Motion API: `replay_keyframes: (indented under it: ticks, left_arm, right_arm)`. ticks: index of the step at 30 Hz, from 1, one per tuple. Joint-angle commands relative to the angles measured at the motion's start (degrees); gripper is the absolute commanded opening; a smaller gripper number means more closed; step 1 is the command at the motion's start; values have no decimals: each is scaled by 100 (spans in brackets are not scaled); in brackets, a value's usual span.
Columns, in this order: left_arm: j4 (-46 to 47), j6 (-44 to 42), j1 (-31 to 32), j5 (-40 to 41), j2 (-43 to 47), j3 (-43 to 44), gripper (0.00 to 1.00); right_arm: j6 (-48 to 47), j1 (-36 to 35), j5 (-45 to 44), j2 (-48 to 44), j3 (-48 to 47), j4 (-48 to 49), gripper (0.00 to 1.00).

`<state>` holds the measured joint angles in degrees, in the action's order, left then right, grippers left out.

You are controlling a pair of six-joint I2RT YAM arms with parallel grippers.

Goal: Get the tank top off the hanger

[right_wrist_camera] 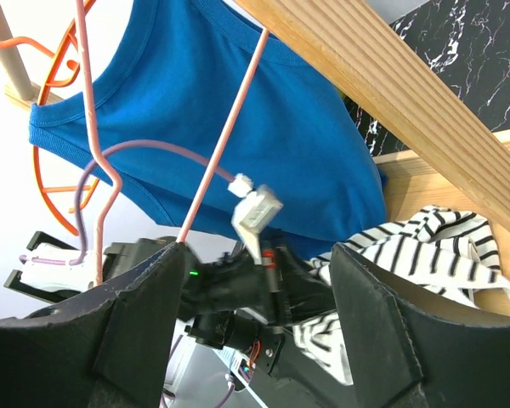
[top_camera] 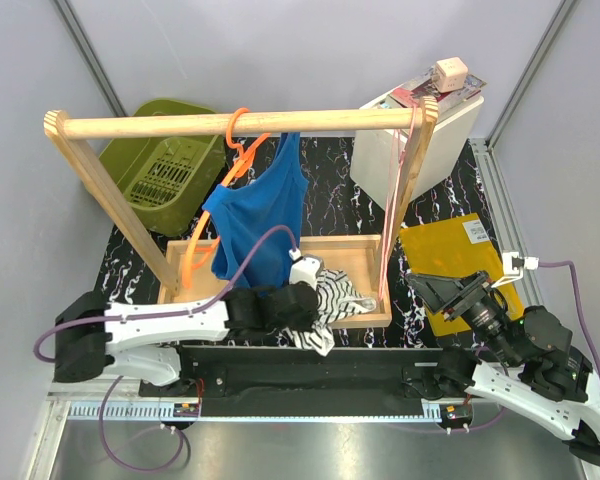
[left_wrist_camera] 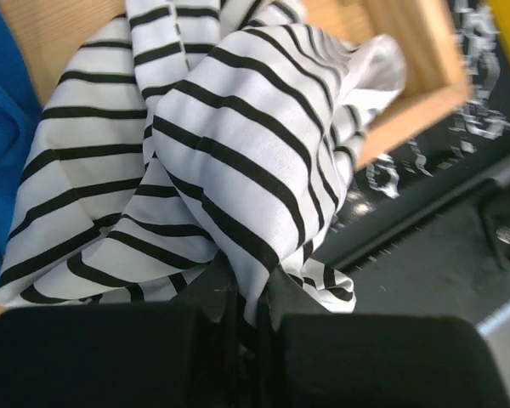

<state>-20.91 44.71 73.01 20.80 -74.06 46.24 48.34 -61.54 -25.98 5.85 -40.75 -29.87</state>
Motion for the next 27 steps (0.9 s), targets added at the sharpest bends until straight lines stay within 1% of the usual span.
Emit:
replay_keyframes:
  ticks: [1, 3, 6, 11, 12, 15, 19, 22, 23, 24, 25, 27]
  left_arm:
    - [8, -260, 143, -646, 717, 131, 0]
    - [-36, -444, 292, -953, 1121, 218, 0]
    - [-203, -612, 555, -1174, 1613, 402, 0]
    - [-799, -665, 837, -1288, 2369, 807, 0]
    - [-871, -674, 855, -1315, 2614, 964, 0]
    - [-1090, -718, 908, -1359, 2966, 1229, 0]
    - [-1406, -867, 916, -1394, 3073, 1642, 0]
    - [-1678, -1165, 916, -1377, 2890, 2274, 0]
    - [-1776, -1392, 916, -1324, 2802, 2745, 0]
    - [-1881, -1508, 908, -1289, 2722, 3002, 0]
    - [-2073, -1622, 916, -1219, 2539, 3510, 0]
    - [-2250, -1930, 916, -947, 2371, 4022, 0]
  right_arm:
    - [-79, 10, -127, 22, -152, 42, 76]
    - [-87, 10, -136, 22, -161, 25, 76]
    - [-96, 2, -153, 22, -170, 25, 76]
    - [-96, 10, -171, 4, -161, 25, 77]
    - [-88, 10, -180, 4, -152, 25, 76]
    - [-79, 10, -188, -40, -144, 16, 76]
    - [-79, 2, -215, -49, -152, 25, 77]
    - [-61, 1, -224, -40, -152, 16, 77]
    - [-53, 1, -232, -22, -161, 25, 77]
    - [-61, 10, -215, -13, -161, 25, 77]
    - [-35, 10, -197, -5, -161, 25, 77]
    - [-26, 10, -171, 22, -161, 16, 77]
